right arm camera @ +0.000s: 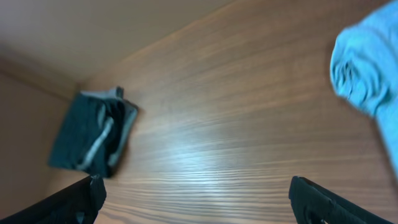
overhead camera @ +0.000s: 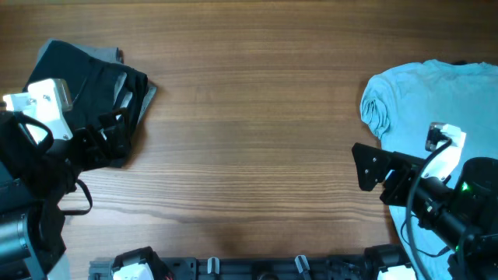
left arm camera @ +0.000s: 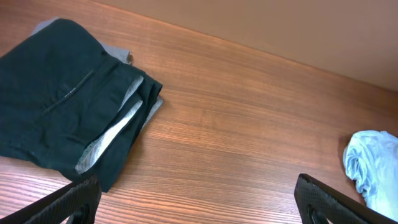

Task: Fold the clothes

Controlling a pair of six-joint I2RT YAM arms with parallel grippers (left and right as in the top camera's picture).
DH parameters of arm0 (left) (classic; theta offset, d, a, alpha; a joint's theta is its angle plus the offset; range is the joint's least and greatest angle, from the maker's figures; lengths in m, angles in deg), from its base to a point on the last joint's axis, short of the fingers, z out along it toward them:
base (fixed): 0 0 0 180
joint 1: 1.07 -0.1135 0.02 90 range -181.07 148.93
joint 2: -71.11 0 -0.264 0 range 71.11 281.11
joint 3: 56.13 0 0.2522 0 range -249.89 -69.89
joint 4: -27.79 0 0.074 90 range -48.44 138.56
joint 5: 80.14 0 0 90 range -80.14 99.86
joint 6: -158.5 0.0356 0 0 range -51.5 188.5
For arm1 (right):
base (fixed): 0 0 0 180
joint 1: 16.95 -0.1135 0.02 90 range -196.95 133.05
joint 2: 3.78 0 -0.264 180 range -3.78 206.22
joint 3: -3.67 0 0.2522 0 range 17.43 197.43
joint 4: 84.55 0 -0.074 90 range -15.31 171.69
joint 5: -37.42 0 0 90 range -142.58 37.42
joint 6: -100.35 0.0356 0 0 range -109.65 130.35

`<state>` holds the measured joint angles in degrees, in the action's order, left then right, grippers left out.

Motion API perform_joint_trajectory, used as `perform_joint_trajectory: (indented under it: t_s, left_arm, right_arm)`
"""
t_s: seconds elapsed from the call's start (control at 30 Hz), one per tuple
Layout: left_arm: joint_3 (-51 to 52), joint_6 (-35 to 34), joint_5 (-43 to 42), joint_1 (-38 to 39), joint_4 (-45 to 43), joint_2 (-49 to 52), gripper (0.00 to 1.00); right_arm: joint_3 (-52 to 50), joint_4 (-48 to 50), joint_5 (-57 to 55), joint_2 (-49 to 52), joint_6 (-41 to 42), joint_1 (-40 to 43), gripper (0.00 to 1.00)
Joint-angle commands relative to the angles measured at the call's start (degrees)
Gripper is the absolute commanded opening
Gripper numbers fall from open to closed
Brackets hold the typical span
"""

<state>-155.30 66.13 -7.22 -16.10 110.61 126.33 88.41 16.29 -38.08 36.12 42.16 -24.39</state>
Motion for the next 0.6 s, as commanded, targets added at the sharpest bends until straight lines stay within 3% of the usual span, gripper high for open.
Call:
perform_joint_trajectory:
  t_s: [0.0,0.1,0.17,0.33,0.43,0.57]
  left_arm:
    - [-0.15,0.87,0.70,0.31,-0.17,-0.26,1.00]
    - [-0.15,0.87,0.70,0.31,-0.17,-0.26,1.00]
    - [-0.15,0.85,0.70,0.28,-0.17,-0.26,1.00]
    - [-0.15,0.87,0.68,0.28,-0.17,-0.26,1.00]
    - [-0.15,0.87,0.70,0.28,-0.17,-0.26,1.00]
    - [-0.15,0.85,0.70,0.28,-0.17,-0.24,1.00]
  right_arm:
    - [-0.17,-2.97,-2.73,0.11,11.08,-0.11,1.00]
    - [-0.15,-2.89,-6.36,0.09,12.96,-0.09,1.00]
    - [-0.28,-0.83,-7.74,0.11,8.57,-0.11,1.00]
    - [-2.86,14.80,-5.44,-2.03,-17.03,-0.09,1.00]
    - [-11.26,26.01,-5.79,-7.80,-29.55,-0.09,1.00]
    - [-28.04,35.54,-6.62,-17.84,-34.18,-0.11,1.00]
